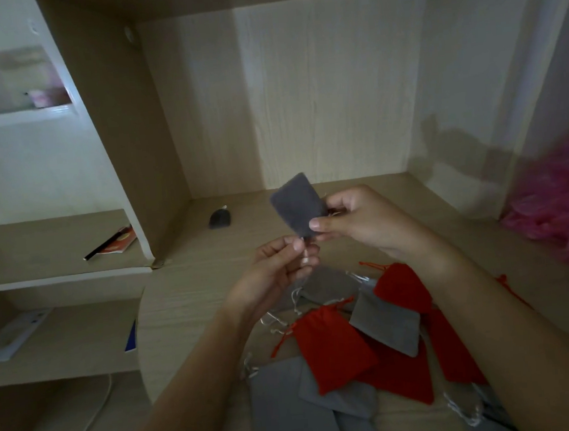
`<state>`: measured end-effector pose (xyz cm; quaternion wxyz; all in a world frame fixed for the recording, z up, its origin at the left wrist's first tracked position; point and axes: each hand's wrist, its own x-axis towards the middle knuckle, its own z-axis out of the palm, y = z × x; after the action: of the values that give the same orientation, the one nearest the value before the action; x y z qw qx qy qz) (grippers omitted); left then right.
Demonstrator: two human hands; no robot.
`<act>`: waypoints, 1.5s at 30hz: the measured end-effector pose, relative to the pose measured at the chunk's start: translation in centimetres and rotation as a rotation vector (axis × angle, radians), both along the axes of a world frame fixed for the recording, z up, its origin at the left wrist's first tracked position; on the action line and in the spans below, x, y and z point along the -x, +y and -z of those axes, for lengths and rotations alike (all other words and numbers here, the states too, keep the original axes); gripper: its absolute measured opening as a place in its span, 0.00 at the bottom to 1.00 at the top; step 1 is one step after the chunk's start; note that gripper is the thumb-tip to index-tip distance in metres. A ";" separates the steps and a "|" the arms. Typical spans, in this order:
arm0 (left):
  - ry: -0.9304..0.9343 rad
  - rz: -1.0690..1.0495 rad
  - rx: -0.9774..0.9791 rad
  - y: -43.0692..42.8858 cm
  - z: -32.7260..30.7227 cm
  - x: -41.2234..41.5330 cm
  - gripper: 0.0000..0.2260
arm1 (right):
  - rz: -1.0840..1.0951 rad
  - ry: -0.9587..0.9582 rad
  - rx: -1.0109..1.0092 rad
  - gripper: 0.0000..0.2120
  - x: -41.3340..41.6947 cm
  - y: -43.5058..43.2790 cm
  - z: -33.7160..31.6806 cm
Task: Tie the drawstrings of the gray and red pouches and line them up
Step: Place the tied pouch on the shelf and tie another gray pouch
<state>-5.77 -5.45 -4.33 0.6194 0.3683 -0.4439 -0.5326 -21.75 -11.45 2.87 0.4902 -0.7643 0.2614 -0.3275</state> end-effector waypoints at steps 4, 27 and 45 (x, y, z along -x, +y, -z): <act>0.000 -0.024 0.032 0.0 0.1 -0.4 0.04 | 0.035 0.056 0.065 0.07 0.0 -0.2 0.3; 0.847 -0.147 0.118 -0.2 -0.2 -8.4 0.15 | 0.683 0.269 0.564 0.10 10.0 -5.4 -2.4; 0.085 0.306 -0.350 0.0 -1.2 0.4 0.34 | 0.117 0.063 0.210 0.11 5.5 -2.0 -3.0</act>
<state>-6.16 -5.45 -3.10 0.4760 0.3758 -0.3690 -0.7043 -27.25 -13.47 5.85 0.3790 -0.8048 0.2853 -0.3568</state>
